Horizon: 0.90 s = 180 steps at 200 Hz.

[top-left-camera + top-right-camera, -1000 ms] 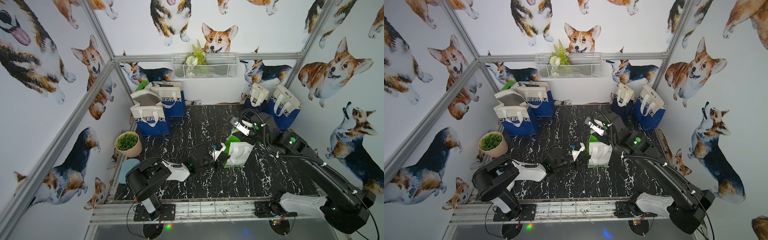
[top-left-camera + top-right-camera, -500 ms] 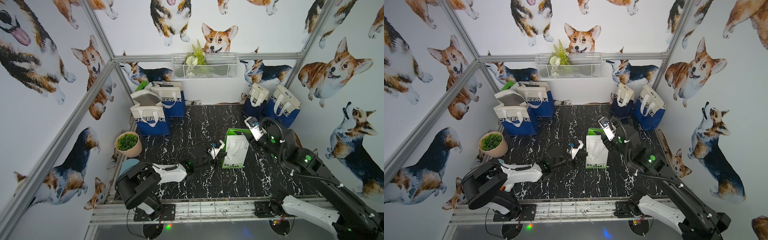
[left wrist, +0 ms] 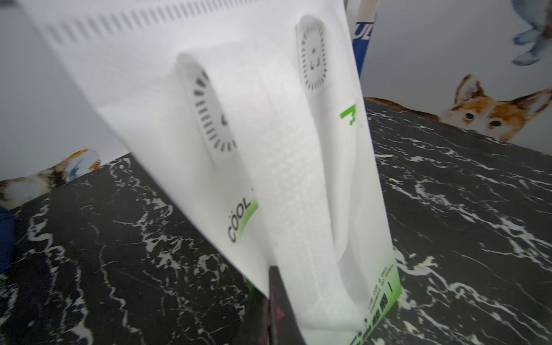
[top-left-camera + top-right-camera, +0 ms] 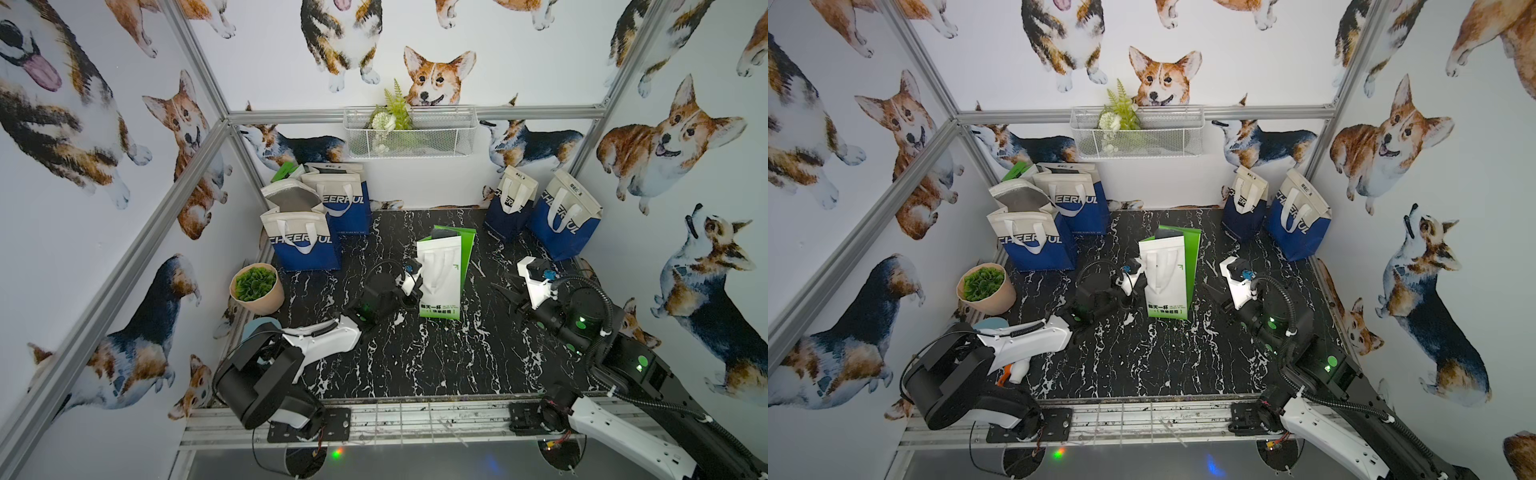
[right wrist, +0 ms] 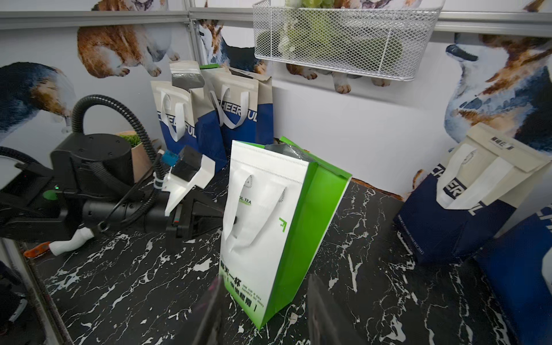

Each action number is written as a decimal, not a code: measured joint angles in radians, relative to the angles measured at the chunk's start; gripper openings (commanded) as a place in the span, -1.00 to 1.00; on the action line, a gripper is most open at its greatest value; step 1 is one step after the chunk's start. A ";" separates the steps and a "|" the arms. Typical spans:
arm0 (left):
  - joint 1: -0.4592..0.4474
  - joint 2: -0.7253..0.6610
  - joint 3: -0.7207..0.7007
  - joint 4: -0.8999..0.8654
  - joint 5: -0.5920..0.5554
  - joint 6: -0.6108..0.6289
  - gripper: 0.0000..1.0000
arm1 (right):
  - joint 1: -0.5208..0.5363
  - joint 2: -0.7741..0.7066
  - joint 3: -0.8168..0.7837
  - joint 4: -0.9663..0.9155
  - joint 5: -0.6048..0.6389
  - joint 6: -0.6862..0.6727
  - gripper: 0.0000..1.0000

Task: Open the takeout bag
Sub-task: Move the takeout bag to the center of the board.

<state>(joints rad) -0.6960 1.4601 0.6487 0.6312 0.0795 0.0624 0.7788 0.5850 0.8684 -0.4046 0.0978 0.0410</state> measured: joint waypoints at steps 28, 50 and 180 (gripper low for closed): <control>0.109 0.008 0.021 -0.008 -0.009 0.045 -1.00 | 0.002 -0.006 -0.023 0.006 -0.027 0.025 -0.09; 0.187 0.046 0.056 -0.006 -0.010 0.085 -1.00 | 0.005 -0.011 -0.031 0.017 -0.052 0.033 -0.09; 0.528 0.238 0.183 0.082 0.010 0.083 -1.00 | 0.007 0.019 -0.050 0.062 -0.084 0.030 -0.06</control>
<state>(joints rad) -0.1684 1.6978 0.8322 0.7136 0.0895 0.1452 0.7856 0.6041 0.8185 -0.3424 0.0143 0.0708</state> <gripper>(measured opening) 0.052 0.469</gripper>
